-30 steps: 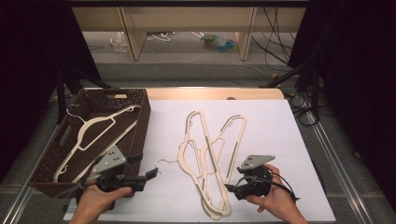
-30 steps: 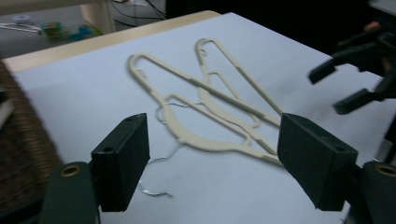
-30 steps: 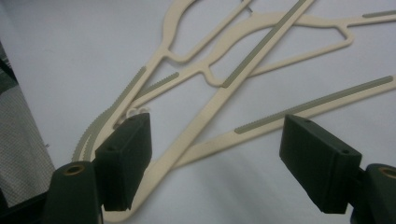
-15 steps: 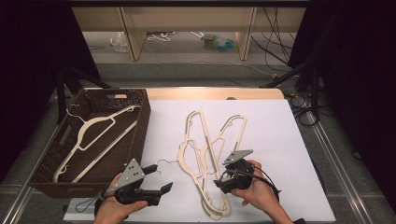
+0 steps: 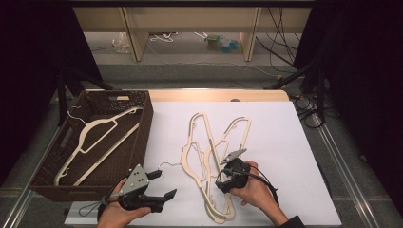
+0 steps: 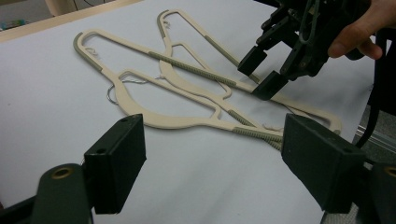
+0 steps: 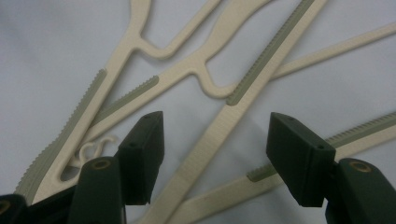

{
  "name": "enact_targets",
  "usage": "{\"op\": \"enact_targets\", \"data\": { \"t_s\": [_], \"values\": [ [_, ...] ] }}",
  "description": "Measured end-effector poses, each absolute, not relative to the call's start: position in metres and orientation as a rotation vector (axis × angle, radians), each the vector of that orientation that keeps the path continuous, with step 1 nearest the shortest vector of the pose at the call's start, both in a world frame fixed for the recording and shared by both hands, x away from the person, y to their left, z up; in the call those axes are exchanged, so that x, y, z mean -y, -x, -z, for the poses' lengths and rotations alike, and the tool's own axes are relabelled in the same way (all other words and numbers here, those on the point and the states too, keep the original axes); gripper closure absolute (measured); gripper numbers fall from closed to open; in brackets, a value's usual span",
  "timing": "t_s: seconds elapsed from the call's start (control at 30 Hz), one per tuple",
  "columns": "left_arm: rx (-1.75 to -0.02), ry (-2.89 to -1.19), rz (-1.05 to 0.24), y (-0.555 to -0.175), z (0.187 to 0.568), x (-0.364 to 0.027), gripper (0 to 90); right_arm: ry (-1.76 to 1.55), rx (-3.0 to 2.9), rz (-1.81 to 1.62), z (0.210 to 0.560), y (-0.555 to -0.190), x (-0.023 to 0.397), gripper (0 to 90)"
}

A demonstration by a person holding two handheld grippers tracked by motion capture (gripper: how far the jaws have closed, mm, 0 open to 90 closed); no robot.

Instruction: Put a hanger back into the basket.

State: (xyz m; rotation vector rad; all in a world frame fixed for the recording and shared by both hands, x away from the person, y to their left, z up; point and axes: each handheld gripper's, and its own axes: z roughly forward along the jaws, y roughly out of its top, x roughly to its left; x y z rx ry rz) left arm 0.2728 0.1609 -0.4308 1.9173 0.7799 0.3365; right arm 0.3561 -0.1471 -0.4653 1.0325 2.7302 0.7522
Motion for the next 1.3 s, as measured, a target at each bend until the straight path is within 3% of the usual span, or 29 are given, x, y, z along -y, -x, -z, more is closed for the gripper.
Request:
{"op": "enact_targets", "data": {
  "t_s": [0.73,1.3],
  "values": [
    [-0.789,-1.914,-0.337,-0.276,0.433,-0.161,22.0,-0.966,-2.793,-0.58,0.466,-0.366,0.137,48.7],
    [-0.755,-1.927,-0.328,-0.274,0.435,-0.159,22.6,-1.098,-2.78,-0.542,0.462,-0.38,0.141,74.9]
  ]
}}
